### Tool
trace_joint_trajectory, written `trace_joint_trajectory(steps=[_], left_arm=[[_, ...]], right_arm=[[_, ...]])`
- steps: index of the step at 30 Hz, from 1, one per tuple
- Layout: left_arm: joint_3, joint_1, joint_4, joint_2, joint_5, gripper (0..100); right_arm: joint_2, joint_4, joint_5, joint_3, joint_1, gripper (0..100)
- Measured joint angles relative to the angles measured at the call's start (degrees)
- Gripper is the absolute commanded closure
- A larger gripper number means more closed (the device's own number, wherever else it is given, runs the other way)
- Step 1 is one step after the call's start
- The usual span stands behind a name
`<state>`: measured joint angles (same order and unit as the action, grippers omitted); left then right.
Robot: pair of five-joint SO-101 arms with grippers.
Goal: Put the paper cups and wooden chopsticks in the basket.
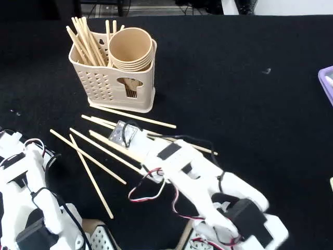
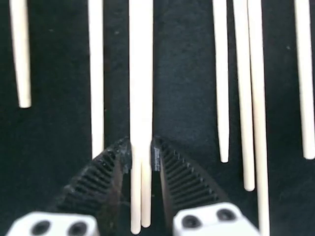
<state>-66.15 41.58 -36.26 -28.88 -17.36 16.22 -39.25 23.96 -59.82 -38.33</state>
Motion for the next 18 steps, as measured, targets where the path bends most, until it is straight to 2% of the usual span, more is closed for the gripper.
trace_joint_trajectory(steps=[6, 10, 14, 18], left_arm=[[0.0, 0.0, 0.0, 0.0, 0.0, 83], [0.0, 0.0, 0.0, 0.0, 0.0, 83], [0.0, 0.0, 0.0, 0.0, 0.0, 83], [0.0, 0.0, 0.0, 0.0, 0.0, 83]], right_arm=[[14.9, -1.3, 0.1, -7.6, -0.1, 98.8], [27.2, -8.2, 0.1, -8.0, -0.1, 98.7], [39.3, -16.5, 0.1, -4.6, -0.6, 98.7], [47.5, -13.7, -0.5, 2.4, -0.7, 98.8]])
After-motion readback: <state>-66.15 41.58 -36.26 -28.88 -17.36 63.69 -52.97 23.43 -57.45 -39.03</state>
